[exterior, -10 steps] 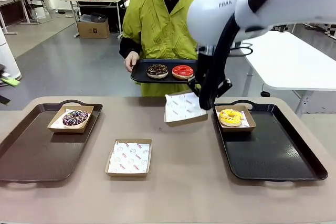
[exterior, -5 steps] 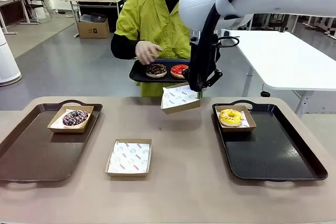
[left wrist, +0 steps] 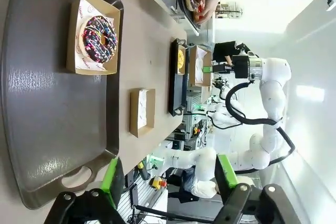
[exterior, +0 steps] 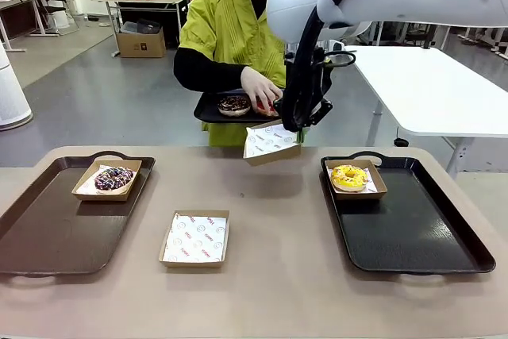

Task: Individually package the donuts and arrange them on the tray.
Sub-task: Place the picked Paper togo box on the Handle tray while simultaneously picking up another Paper togo box from the table with the other hand.

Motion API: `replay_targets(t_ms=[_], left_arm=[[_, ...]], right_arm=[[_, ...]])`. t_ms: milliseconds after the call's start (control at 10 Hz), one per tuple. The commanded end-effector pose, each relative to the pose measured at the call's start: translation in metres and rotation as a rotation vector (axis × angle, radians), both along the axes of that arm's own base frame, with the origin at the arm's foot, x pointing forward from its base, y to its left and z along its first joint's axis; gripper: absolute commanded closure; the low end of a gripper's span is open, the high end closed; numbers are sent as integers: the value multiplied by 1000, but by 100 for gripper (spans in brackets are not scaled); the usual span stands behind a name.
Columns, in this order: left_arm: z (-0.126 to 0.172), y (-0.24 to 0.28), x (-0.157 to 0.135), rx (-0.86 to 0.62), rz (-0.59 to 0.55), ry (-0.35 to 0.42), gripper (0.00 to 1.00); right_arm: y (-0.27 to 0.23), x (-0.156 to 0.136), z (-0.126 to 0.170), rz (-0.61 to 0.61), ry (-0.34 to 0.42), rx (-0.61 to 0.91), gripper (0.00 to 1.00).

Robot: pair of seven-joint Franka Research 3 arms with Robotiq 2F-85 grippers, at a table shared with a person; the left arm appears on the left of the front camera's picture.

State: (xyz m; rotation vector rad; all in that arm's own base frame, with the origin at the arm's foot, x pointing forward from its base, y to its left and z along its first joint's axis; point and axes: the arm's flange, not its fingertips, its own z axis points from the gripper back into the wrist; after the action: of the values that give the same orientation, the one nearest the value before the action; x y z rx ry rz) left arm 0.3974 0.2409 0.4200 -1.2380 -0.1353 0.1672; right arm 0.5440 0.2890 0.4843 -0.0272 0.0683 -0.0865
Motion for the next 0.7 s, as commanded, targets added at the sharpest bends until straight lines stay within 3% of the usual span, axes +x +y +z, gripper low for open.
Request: replay_targets(t_ms=[0, 600], left_arm=[[1, -1, -1, -12, -10, 2, 9], [1, -1, -1, -12, -10, 2, 9]], right_arm=[[-1, -4, 6, -6, -1, 17, 100], [-1, -4, 6, -6, -1, 17, 100]])
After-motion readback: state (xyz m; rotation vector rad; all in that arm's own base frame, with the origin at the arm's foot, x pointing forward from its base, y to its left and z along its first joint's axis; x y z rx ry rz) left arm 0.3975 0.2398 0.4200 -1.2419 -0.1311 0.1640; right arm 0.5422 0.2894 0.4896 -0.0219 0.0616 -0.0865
